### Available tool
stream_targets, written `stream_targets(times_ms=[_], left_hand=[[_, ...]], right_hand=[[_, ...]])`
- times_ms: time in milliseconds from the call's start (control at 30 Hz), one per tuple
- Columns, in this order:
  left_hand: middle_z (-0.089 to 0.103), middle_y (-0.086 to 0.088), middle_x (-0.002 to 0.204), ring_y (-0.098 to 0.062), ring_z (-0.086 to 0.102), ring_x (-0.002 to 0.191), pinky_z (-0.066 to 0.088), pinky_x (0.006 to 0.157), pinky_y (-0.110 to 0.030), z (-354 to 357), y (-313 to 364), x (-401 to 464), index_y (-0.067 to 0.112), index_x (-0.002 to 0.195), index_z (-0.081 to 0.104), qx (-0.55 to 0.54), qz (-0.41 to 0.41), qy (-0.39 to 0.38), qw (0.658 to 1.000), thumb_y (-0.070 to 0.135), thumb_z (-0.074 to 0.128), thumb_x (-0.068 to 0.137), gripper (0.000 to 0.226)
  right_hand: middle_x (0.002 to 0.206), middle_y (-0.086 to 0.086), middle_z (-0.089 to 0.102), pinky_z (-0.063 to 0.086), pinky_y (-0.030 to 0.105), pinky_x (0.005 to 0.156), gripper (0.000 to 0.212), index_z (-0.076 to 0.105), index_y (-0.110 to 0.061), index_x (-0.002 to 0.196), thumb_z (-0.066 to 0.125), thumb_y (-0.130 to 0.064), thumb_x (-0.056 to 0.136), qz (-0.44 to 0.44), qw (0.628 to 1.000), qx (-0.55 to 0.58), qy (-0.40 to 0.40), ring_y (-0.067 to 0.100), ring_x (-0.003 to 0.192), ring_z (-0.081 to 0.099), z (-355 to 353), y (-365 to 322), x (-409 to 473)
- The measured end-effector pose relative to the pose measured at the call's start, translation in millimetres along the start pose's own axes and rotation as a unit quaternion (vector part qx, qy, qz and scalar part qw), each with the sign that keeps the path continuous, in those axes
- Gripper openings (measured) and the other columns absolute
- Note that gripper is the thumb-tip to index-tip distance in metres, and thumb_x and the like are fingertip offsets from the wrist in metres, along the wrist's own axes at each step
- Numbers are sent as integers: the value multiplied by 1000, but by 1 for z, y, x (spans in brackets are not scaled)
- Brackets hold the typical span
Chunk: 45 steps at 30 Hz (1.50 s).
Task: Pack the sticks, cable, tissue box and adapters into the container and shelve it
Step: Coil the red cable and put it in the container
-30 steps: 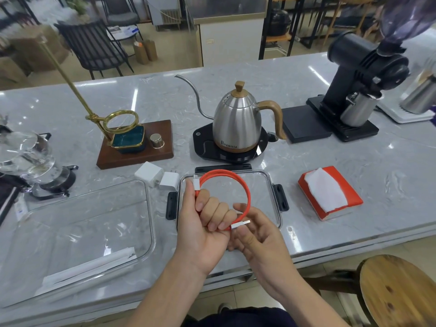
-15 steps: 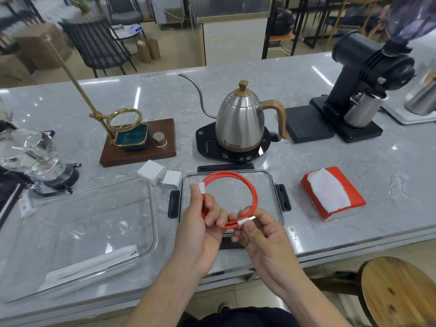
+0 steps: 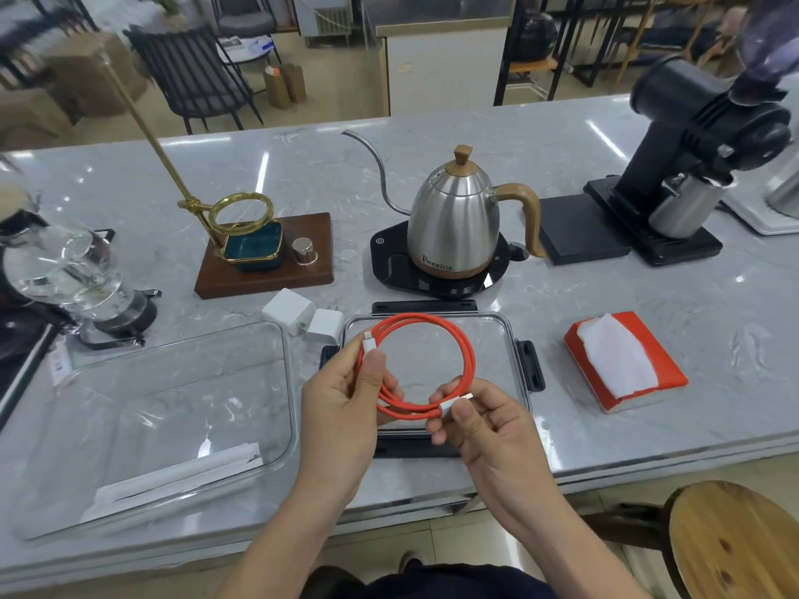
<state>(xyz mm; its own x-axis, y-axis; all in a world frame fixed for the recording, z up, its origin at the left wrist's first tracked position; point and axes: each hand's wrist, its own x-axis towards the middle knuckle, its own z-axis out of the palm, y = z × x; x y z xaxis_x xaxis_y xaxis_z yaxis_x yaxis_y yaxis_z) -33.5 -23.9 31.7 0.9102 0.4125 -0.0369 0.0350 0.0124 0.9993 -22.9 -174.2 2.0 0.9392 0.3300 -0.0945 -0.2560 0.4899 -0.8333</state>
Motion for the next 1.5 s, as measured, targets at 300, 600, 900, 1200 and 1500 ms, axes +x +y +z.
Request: stream_targets(times_ms=[300,600,900,1200,1500], left_hand=[[62,-2,64,-12,60,59,53,56,-23,-13,5,0,15,71,64,31,-3,11,999,23,52,100,32],[71,-5,69,-14,69,67,59,65,-28,-35,20,1,0,78,70,18,-35,-16,999,20,53,98,33],[76,-7,81,-19,74,78,61,70,-29,-85,35,1,15,81,78,15,-59,19,998,32,56,87,29],[78,-3,91,-15,75,81,61,69,-27,-139,45,1,4,88,76,4,-68,76,995,19,54,95,28],[78,-1,84,-16,74,76,60,68,-26,-208,43,13,0,87,74,23,-68,120,990,11,52,99,27]], right_hand=[[73,14,64,52,27,64,46,70,-6,95,83,-43,70,6,1000,-15,-2,22,65,59,7,5,8],[76,11,63,50,26,59,50,72,-10,96,86,-47,65,12,1000,-12,-14,19,58,56,14,3,18],[74,9,65,51,25,59,55,74,-12,106,84,-48,66,38,997,-20,-67,18,58,56,53,13,39],[71,16,65,51,27,59,40,69,-6,114,74,-26,80,55,993,-62,-86,22,58,59,104,26,55],[75,22,68,52,28,55,34,58,3,111,65,-5,79,79,990,-90,-69,25,57,62,176,47,65]])
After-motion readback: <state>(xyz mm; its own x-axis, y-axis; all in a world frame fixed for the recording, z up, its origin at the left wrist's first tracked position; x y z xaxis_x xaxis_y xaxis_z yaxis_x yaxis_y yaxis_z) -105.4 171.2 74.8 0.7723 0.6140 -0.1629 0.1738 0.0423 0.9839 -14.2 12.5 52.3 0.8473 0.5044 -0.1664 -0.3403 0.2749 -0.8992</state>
